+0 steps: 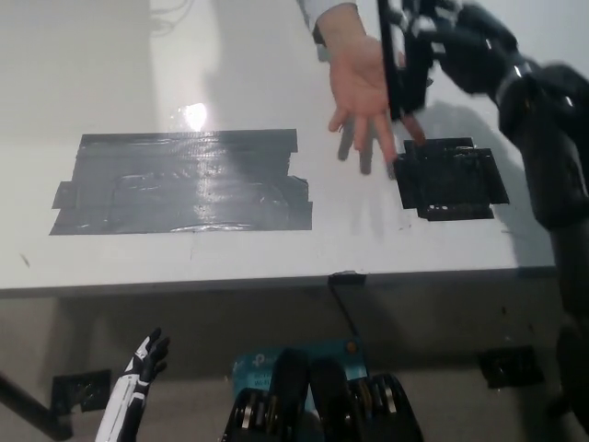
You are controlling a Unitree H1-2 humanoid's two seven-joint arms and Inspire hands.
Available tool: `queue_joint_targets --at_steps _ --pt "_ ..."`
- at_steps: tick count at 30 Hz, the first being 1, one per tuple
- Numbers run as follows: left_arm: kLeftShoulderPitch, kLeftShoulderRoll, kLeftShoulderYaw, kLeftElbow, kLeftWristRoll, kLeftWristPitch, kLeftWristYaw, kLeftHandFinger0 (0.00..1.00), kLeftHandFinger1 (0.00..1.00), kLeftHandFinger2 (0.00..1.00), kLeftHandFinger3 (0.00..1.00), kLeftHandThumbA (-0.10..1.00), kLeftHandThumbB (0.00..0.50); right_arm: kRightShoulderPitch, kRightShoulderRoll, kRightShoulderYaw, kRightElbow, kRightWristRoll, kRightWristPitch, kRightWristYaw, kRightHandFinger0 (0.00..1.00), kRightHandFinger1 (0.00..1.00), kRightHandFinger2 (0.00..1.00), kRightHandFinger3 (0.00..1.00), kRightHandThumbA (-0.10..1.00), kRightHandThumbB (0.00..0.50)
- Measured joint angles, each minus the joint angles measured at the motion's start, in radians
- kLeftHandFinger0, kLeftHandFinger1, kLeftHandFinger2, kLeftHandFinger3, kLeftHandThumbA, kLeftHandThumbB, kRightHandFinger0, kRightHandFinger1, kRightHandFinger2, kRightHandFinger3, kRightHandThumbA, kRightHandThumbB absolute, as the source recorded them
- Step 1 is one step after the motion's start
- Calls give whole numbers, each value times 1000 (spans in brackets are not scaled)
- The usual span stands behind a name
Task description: A stapler is kept on the black spot marked on the desk infront of the robot. The robot picks up the stapler using its right hand and passes it to a person
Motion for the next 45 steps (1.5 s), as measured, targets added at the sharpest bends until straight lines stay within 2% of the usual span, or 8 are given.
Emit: queue_joint_targets --at_steps 14,19,22,23,24,25,35,45 --pt "-6 0 -5 0 9 0 0 1000 1000 1000 1000 1000 500 -186 34 330 242 -276 -58 -140 0 55 339 305 793 2" --pt "-8 0 -6 -1 10 0 0 1000 1000 1000 1000 1000 500 -193 46 468 361 -376 -111 -190 27 28 290 144 953 14" --pt "-13 0 -6 -2 12 1 0 1000 1000 1000 1000 1000 500 -210 53 550 427 -434 -149 -215 1 0 157 227 987 186" --pt "-15 0 -6 -2 14 1 0 1000 1000 1000 1000 1000 500 -217 55 578 447 -456 -166 -222 56 123 337 434 978 247" --pt "-16 0 -6 -3 15 1 0 1000 1000 1000 1000 1000 500 -223 57 596 460 -468 -174 -225 654 892 1000 1000 931 336" --pt "-20 0 -6 -4 17 2 0 1000 1000 1000 1000 1000 500 -235 58 627 481 -490 -190 -228 855 1000 1000 1000 926 336" --pt "-48 2 -8 -22 32 7 0 1000 1000 1000 1000 1000 500 -304 34 699 530 -596 -342 -138 1000 1000 1000 1000 1000 429" --pt "-56 7 -8 -21 42 21 0 1000 1000 1000 1000 1000 500 -293 -94 612 227 -612 -368 -51 1000 1000 1000 1000 1000 357"
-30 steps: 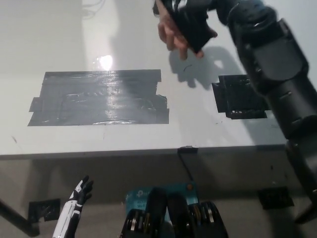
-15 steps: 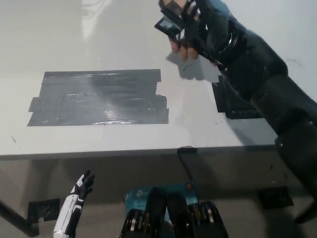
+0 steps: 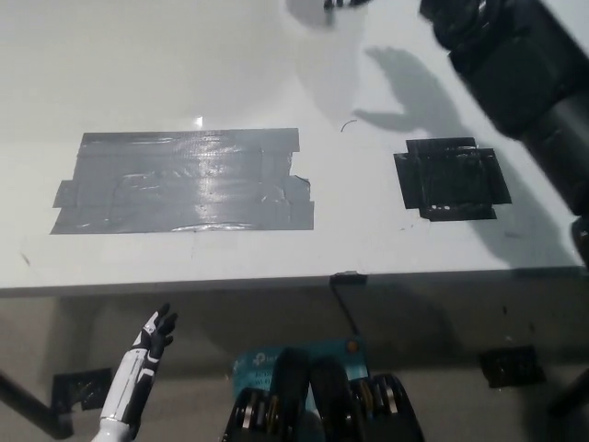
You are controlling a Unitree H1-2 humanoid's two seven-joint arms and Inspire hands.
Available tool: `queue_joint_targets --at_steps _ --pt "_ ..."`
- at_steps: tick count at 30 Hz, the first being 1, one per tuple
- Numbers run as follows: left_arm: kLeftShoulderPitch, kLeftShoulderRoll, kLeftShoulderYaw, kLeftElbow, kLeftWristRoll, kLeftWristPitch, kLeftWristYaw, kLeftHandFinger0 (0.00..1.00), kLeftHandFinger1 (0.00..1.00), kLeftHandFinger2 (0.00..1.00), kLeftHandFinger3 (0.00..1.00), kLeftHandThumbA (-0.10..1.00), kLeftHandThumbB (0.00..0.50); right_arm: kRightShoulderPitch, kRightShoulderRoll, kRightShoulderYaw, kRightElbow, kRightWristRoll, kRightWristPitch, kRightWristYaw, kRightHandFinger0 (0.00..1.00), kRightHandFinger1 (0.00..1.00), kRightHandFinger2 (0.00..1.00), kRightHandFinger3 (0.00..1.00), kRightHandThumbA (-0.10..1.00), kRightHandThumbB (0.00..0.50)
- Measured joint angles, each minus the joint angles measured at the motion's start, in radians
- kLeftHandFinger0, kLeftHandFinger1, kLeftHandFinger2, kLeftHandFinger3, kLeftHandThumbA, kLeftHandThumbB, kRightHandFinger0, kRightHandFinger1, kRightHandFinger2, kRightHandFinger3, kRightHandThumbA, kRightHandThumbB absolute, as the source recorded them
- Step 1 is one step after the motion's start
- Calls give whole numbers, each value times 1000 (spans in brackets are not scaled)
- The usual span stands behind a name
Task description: A stapler is kept on the black spot marked on the desk infront of the robot. The robot picks up the stapler using its right hand and passes it to a person
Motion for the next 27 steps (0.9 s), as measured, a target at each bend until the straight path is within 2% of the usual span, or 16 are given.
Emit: queue_joint_targets --at_steps 2,4,8,10,12,15,17,18,19,20,21,25,27 --pt "1 0 0 2 0 2 0 1000 1000 1000 1000 1000 500 26 -25 -17 -85 3 9 13 1000 1000 1000 1000 1000 384" --pt "1 0 0 3 0 3 0 1000 1000 1000 1000 1000 500 48 -37 -27 -134 5 14 18 1000 1000 1000 1000 1000 385" --pt "4 -2 0 9 0 5 0 1000 1000 1000 1000 1000 500 144 -68 -59 -281 11 33 36 1000 1000 1000 1000 1000 344" --pt "5 -2 0 12 0 5 0 1000 1000 1000 1000 1000 500 188 -78 -69 -333 15 40 39 1000 1000 1000 1000 977 349" --pt "6 -2 0 13 0 5 0 1000 1000 1000 1000 1000 500 217 -84 -76 -366 18 45 42 1000 1000 1000 1000 973 330" --pt "17 -4 0 18 0 5 0 1000 1000 1000 1000 1000 500 388 -108 -120 -521 38 67 50 1000 1000 1000 1000 1000 321" --pt "20 -4 0 19 0 5 0 1000 1000 1000 1000 1000 500 413 -111 -123 -535 42 70 51 1000 1000 1000 1000 971 323" --pt "28 -6 -1 20 0 5 0 1000 1000 1000 1000 1000 500 500 -126 -141 -599 52 79 52 1000 1000 1000 1000 970 323" --pt "28 -6 -1 20 0 5 0 1000 1000 1000 1000 1000 500 500 -126 -141 -599 52 79 52 1000 1000 1000 1000 971 345" --pt "39 -6 -1 21 0 6 0 1000 1000 1000 1000 1000 500 572 -134 -155 -649 60 86 53 1000 1000 1000 1000 974 346" --pt "39 -6 -2 21 0 6 0 1000 1000 1000 1000 1000 500 577 -135 -156 -653 60 86 53 1000 1000 1000 1000 986 322" --pt "64 -8 -2 24 1 6 0 1000 1000 1000 1000 1000 500 775 -164 -188 -791 91 101 53 1000 1000 1000 1000 960 301" --pt "76 -9 -3 28 1 6 0 1000 1000 1000 1000 1000 500 883 -177 -205 -864 109 104 53 1000 1000 1000 1000 953 313"
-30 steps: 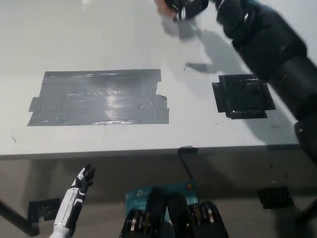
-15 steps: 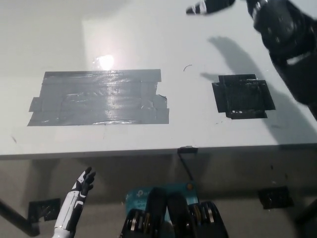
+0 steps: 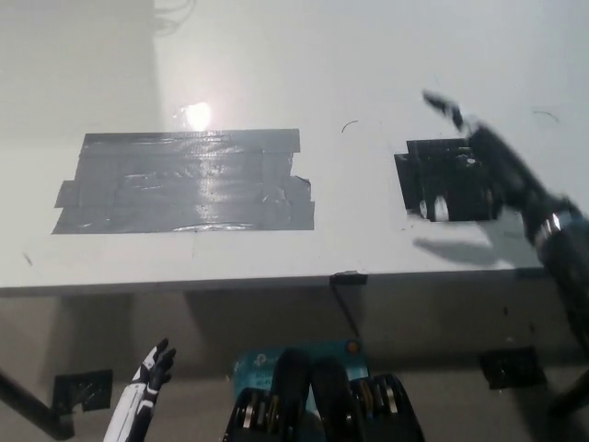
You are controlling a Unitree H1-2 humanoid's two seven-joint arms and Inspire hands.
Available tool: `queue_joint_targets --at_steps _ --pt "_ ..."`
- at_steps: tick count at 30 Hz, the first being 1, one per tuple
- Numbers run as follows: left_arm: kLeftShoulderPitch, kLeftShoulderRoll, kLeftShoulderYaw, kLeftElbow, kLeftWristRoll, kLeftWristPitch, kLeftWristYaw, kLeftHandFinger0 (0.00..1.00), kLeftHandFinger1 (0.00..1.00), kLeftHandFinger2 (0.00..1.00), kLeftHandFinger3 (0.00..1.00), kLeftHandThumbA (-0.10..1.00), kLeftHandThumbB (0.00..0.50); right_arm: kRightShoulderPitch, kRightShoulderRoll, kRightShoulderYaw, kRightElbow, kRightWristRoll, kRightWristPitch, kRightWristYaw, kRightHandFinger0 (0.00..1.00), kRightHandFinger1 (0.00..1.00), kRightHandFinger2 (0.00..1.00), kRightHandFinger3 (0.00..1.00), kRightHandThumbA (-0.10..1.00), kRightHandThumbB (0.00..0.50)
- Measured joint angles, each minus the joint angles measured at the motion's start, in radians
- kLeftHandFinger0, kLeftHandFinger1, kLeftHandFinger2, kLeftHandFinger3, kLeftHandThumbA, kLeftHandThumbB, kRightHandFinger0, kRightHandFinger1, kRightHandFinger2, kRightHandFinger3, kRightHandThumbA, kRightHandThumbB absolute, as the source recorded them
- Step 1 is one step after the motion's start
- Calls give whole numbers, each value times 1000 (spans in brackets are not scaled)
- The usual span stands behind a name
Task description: A stapler is kept on the black spot marked on the desk infront of the robot. The robot picks up the stapler using its right hand and passes it to a person
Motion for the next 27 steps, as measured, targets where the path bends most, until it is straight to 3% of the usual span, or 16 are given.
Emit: queue_joint_targets --at_steps 2,4,5,11,12,13,15,18,22,27 --pt "7 0 -1 3 0 0 0 1000 1000 1000 1000 1000 500 70 -7 -7 -47 14 1 0 1000 1000 1000 1000 948 303" --pt "12 -1 -1 5 0 0 0 1000 1000 1000 1000 1000 500 133 -11 -16 -96 25 1 0 1000 1000 1000 1000 966 338" --pt "17 -1 -1 8 0 0 0 1000 1000 1000 1000 1000 500 195 -12 -18 -141 36 1 0 1000 1000 1000 1000 978 320" --pt "18 -5 -3 17 2 0 0 1000 1000 1000 1000 1000 500 395 1 -27 -330 84 -1 -2 1000 1000 1000 1000 1000 341" --pt "17 -6 -3 17 3 0 0 1000 1000 1000 1000 1000 500 414 4 -29 -353 91 -1 -2 1000 1000 1000 1000 1000 305" --pt "16 -6 -3 17 3 0 0 1000 1000 1000 1000 1000 500 435 10 -30 -384 100 -2 -2 1000 1000 1000 1000 1000 305" --pt "12 -6 -3 17 5 0 0 1000 1000 1000 1000 1000 500 484 32 -38 -448 121 -6 -3 1000 1000 1000 1000 994 308" --pt "1 -6 -5 17 10 0 0 1000 1000 1000 1000 1000 500 570 93 -74 -559 181 -48 -8 1000 1000 1000 1000 972 241" --pt "-6 -5 -8 13 18 0 0 1000 1000 1000 1000 1000 500 662 189 -131 -522 247 -125 -12 1000 1000 1000 1000 971 209" --pt "-5 -5 -12 9 21 0 0 1000 1000 1000 1000 1000 500 693 256 -183 -313 288 -183 -11 1000 1000 1000 1000 912 235"
